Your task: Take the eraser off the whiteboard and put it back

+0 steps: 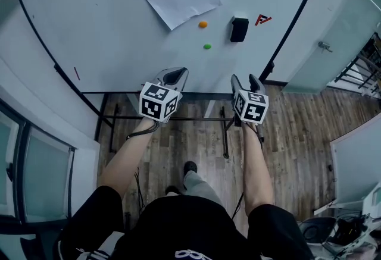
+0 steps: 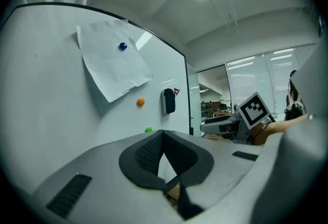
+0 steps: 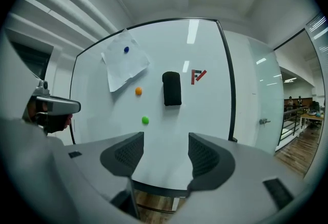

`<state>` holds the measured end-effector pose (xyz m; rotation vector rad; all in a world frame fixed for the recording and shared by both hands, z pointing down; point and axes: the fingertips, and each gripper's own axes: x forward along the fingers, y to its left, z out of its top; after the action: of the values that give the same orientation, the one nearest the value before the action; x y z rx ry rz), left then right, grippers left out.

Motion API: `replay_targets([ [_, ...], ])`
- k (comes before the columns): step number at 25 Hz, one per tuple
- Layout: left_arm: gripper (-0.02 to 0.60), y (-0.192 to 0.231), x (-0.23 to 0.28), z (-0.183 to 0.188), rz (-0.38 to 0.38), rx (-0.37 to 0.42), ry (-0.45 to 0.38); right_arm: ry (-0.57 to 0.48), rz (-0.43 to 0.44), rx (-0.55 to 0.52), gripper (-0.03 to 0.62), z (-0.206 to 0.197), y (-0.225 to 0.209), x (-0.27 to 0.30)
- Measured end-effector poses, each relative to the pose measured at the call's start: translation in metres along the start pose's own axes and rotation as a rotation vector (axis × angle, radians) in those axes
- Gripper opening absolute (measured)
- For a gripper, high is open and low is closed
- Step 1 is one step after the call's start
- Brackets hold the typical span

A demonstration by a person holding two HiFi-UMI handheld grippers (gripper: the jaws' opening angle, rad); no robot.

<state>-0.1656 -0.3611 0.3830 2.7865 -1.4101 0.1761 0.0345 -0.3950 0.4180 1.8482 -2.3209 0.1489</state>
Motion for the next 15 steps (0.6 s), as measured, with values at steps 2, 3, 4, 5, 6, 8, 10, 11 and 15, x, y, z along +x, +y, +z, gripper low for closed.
replay_targets([
  [2,0.012,-0.01,-0.01,-0.001,-0.001,0.002,0.003,-0.012,0.002,-0.002,0.284,-0.001,0.002,-0.015],
  [3,0.012,-0.014,-0.014,-0.001,0.0,0.004,0.004,-0.016,0.003,-0.005,0.278,-0.001,0.002,-0.022],
  [4,0.012,-0.018,-0.018,-0.002,0.002,0.005,0.005,-0.019,0.004,-0.011,0.261,-0.001,0.002,-0.027],
  [5,0.012,-0.022,-0.021,-0.002,0.006,0.006,0.005,-0.025,0.005,-0.017,0.238,-0.001,0.002,-0.032],
  [6,0.012,-0.025,-0.024,-0.002,0.01,0.008,0.005,-0.033,0.006,-0.022,0.206,0.001,0.002,-0.037],
  [8,0.012,-0.032,-0.028,-0.001,0.021,0.011,0.006,-0.053,0.01,-0.03,0.155,0.004,0.0,-0.047],
  [10,0.012,-0.041,-0.031,0.0,0.033,0.011,0.006,-0.072,0.018,-0.039,0.105,0.007,-0.002,-0.057],
  [11,0.012,-0.046,-0.033,0.001,0.039,0.01,0.007,-0.08,0.022,-0.045,0.074,0.007,-0.004,-0.063],
  [15,0.012,-0.076,-0.034,0.0,0.07,-0.001,0.007,-0.095,0.048,-0.058,0.031,0.004,-0.023,-0.088],
])
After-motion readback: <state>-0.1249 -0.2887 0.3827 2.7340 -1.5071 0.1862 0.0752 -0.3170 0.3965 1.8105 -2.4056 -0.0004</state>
